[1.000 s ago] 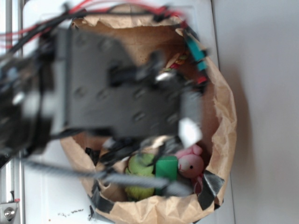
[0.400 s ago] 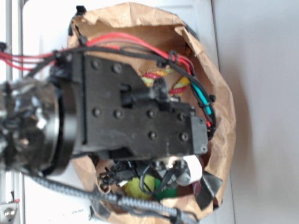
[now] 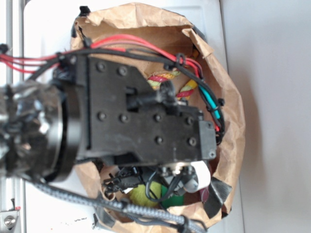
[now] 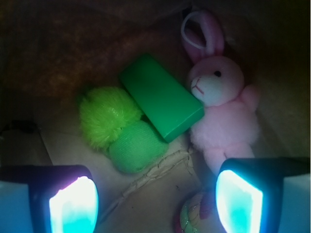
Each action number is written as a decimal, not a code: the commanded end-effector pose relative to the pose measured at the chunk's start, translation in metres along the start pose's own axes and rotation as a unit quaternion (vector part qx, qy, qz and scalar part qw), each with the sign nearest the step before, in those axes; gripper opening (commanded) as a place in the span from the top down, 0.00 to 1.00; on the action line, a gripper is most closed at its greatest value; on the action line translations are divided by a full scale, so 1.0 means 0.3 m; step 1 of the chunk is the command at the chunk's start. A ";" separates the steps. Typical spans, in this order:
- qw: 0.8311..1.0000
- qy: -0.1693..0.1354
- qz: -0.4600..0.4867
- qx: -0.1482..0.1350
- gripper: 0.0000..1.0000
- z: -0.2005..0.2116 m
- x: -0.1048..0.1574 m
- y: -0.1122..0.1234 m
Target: Grab the green animal.
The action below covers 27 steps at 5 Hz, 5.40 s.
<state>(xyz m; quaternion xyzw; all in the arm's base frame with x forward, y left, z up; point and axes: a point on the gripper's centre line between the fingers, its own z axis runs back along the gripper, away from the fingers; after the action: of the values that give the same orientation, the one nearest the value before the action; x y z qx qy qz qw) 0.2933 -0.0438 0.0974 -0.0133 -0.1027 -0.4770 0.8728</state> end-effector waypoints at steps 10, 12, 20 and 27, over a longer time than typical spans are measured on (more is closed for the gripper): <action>0.901 -0.095 -0.423 0.006 0.00 -0.080 0.031 -0.026; 0.864 -0.112 -0.491 -0.011 0.00 -0.101 0.032 -0.054; 0.790 -0.124 -0.600 -0.043 0.00 -0.099 0.007 -0.132; 0.749 -0.138 -0.643 -0.077 1.00 -0.169 0.043 -0.207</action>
<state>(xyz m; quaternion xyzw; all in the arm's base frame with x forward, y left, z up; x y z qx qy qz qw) 0.2601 -0.0931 0.0379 -0.0904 -0.1600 -0.9114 0.3683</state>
